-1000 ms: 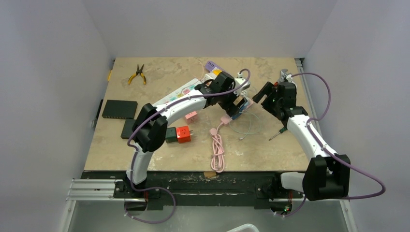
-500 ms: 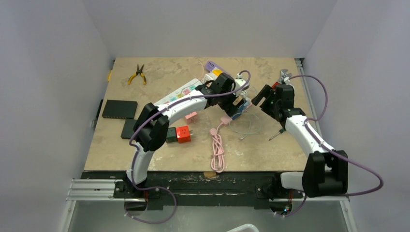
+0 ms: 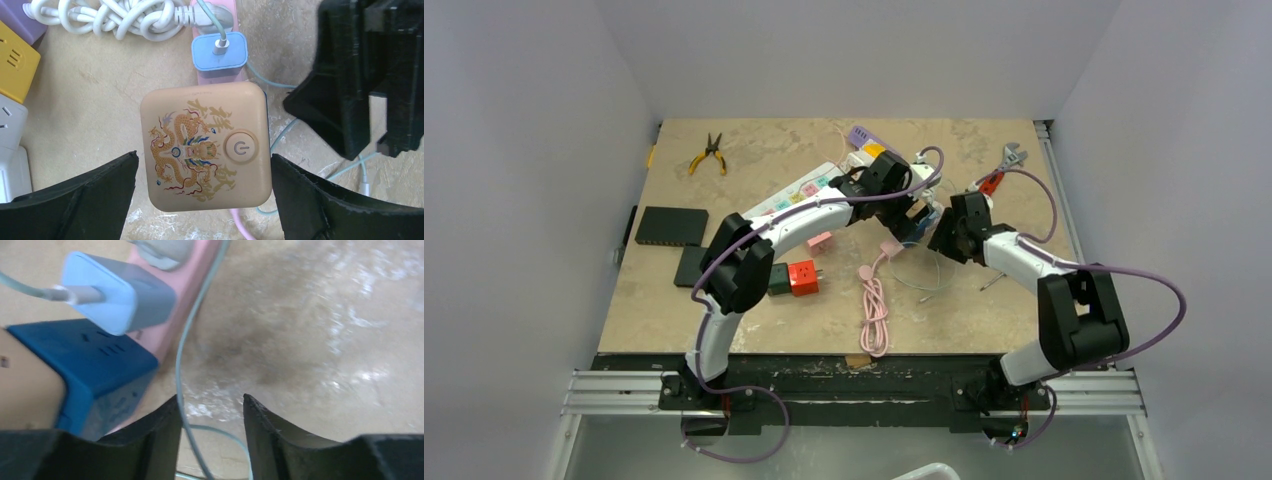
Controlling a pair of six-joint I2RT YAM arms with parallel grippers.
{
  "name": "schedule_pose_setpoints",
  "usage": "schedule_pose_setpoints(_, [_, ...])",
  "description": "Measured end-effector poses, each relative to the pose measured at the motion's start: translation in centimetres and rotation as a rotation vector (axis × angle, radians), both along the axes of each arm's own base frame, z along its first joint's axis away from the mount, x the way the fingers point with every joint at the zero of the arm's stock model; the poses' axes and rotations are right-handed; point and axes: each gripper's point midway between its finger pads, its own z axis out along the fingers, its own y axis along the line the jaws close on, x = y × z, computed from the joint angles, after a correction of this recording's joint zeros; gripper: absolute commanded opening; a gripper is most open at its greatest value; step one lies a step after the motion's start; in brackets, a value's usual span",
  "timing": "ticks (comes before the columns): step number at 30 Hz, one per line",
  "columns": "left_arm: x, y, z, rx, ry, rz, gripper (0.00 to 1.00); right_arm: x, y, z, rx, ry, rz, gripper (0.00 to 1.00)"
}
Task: Pull the plug off the socket
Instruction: Remove the plug from the socket.
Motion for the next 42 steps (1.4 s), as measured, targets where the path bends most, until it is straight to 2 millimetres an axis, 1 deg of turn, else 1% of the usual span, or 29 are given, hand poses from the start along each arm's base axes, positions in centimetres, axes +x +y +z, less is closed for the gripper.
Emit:
schedule_pose_setpoints(4, [0.0,0.0,0.0,0.0,0.0,0.0,1.0,-2.1,-1.6,-0.5,-0.044,0.021,-0.04,0.43])
schedule_pose_setpoints(6, [0.0,0.0,0.0,-0.001,0.0,-0.001,1.0,-3.0,-2.5,-0.5,-0.072,0.033,-0.063,0.43])
schedule_pose_setpoints(12, [-0.2,-0.2,0.0,-0.003,0.0,-0.004,1.0,-3.9,-4.6,0.4,-0.136,0.033,-0.127,0.45])
schedule_pose_setpoints(14, [-0.2,-0.3,0.0,-0.005,0.002,-0.003,1.0,-3.9,-5.5,0.7,-0.144,0.032,-0.156,0.51])
schedule_pose_setpoints(16, [-0.3,-0.4,-0.1,-0.005,0.004,-0.003,1.0,-3.9,-6.2,0.9,-0.144,0.028,-0.18,0.61])
schedule_pose_setpoints(17, [-0.4,-0.5,-0.2,-0.003,0.006,-0.005,1.0,-3.9,-6.6,1.1,-0.142,0.025,-0.192,0.69])
schedule_pose_setpoints(19, [-0.6,-0.8,-0.6,0.0,0.009,-0.01,1.0,-3.8,-7.1,1.5,-0.137,0.014,-0.209,0.76])
schedule_pose_setpoints(22, [-1.0,-1.2,-1.4,0.01,0.018,-0.02,1.0,-3.7,-7.1,2.3,-0.126,-0.01,-0.21,0.78])
schedule_pose_setpoints(26, [-1.3,-1.5,-2.4,0.023,0.028,-0.027,1.0,-3.2,-6.7,3.5,-0.103,-0.041,-0.202,0.74])
schedule_pose_setpoints(31, [-1.2,-1.8,-3.4,0.028,0.034,-0.028,1.0,-2.7,-6.6,4.5,-0.089,-0.077,-0.205,0.74])
schedule_pose_setpoints(32, [-1.1,-1.9,-3.6,0.03,0.036,-0.026,0.97,-2.7,-6.6,4.7,-0.087,-0.084,-0.206,0.74])
schedule_pose_setpoints(35, [-0.4,-2.5,-3.3,0.016,0.031,-0.01,0.78,-2.6,-6.5,5.5,-0.076,-0.112,-0.206,0.75])
schedule_pose_setpoints(39, [0.0,-2.9,-3.2,0.013,0.03,0.001,0.54,-2.3,-6.5,6.9,-0.064,-0.154,-0.208,0.75])
schedule_pose_setpoints(42, [0.2,-2.7,-3.1,0.012,0.037,0.009,0.25,-1.9,-6.7,8.0,-0.054,-0.188,-0.215,0.75])
